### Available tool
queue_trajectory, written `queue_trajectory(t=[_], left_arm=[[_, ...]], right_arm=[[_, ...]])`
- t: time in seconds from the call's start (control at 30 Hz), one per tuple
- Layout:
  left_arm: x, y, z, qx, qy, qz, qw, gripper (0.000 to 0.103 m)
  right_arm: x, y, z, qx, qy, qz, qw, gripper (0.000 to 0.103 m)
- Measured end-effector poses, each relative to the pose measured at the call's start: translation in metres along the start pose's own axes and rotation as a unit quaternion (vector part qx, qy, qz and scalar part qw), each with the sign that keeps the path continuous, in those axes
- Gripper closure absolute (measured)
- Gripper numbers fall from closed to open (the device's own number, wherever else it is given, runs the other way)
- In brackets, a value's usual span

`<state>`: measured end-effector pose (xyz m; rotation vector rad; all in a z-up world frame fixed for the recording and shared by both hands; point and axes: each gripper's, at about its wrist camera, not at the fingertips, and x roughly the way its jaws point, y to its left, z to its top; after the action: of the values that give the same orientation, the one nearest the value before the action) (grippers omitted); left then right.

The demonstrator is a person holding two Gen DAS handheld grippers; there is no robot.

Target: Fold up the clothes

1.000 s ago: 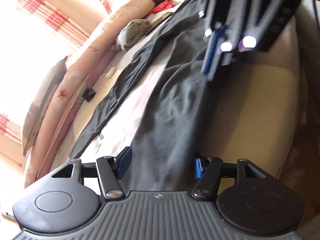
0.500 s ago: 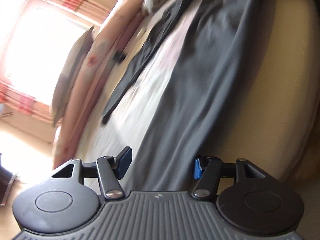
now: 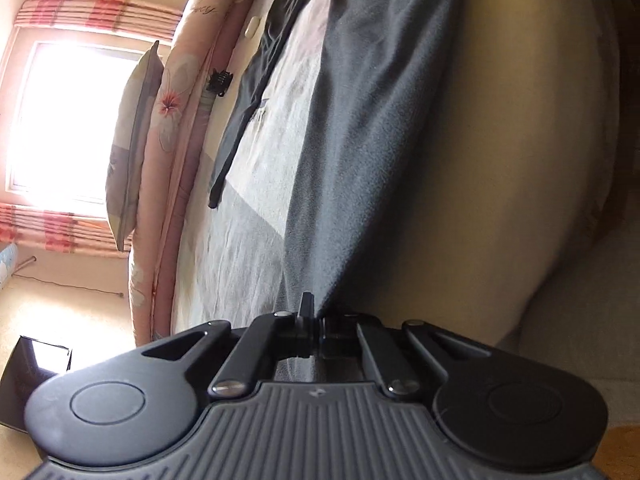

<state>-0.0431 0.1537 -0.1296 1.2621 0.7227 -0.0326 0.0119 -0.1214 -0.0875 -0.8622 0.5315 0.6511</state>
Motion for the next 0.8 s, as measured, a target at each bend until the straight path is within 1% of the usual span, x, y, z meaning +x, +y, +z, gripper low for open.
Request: queue_trajectory(t=[0.1, 0.13, 0.2, 0.27, 0.3, 0.37, 0.5, 0.53, 0.57, 0.63, 0.67, 0.73, 0.77, 0.8], left_arm=[[0.001, -0.001, -0.009, 0.000, 0.008, -0.007, 0.9999, 0.102], [0.003, -0.002, -0.013, 0.000, 0.013, -0.004, 0.9999, 0.102], [0.012, 0.000, -0.022, -0.015, 0.040, -0.012, 0.9990, 0.099], [0.014, 0.006, -0.032, -0.044, 0.053, -0.014, 0.9975, 0.098], [0.014, 0.011, -0.037, -0.056, 0.060, -0.017, 0.9965, 0.094], [0.014, 0.025, -0.045, -0.079, 0.073, -0.022, 0.9940, 0.091], [0.012, 0.059, -0.057, -0.131, 0.093, -0.035, 0.9864, 0.091], [0.012, 0.068, -0.061, -0.144, 0.098, -0.038, 0.9841, 0.091], [0.010, 0.078, -0.060, -0.169, 0.095, -0.042, 0.9802, 0.091], [0.010, 0.100, -0.048, -0.226, 0.077, -0.059, 0.9692, 0.091], [0.008, 0.107, -0.041, -0.246, 0.062, -0.071, 0.9648, 0.090], [0.004, 0.116, -0.023, -0.264, 0.029, -0.089, 0.9599, 0.089], [-0.002, 0.115, -0.015, -0.265, 0.015, -0.096, 0.9595, 0.088], [-0.007, 0.114, -0.004, -0.256, -0.002, -0.100, 0.9614, 0.087]], right_arm=[[-0.004, -0.004, 0.000, 0.018, 0.001, 0.022, 1.000, 0.099], [-0.006, -0.006, 0.000, 0.023, 0.001, 0.030, 0.999, 0.099], [-0.009, -0.009, 0.000, 0.035, 0.002, 0.045, 0.998, 0.099], [-0.012, -0.012, -0.001, 0.047, 0.003, 0.060, 0.997, 0.096], [-0.013, -0.013, -0.001, 0.053, 0.003, 0.067, 0.996, 0.095], [-0.016, -0.016, -0.001, 0.064, 0.004, 0.082, 0.995, 0.092], [-0.031, -0.030, -0.003, 0.101, -0.004, 0.112, 0.989, 0.089], [-0.036, -0.035, -0.004, 0.114, -0.007, 0.118, 0.986, 0.086], [-0.038, -0.042, -0.004, 0.133, -0.009, 0.124, 0.983, 0.082], [-0.037, -0.056, -0.005, 0.172, -0.013, 0.128, 0.977, 0.079], [-0.034, -0.062, -0.004, 0.190, -0.012, 0.126, 0.974, 0.079], [-0.026, -0.072, -0.002, 0.222, -0.010, 0.125, 0.967, 0.079], [-0.022, -0.077, -0.002, 0.236, -0.010, 0.126, 0.963, 0.079], [-0.019, -0.080, -0.001, 0.249, -0.013, 0.130, 0.960, 0.078]])
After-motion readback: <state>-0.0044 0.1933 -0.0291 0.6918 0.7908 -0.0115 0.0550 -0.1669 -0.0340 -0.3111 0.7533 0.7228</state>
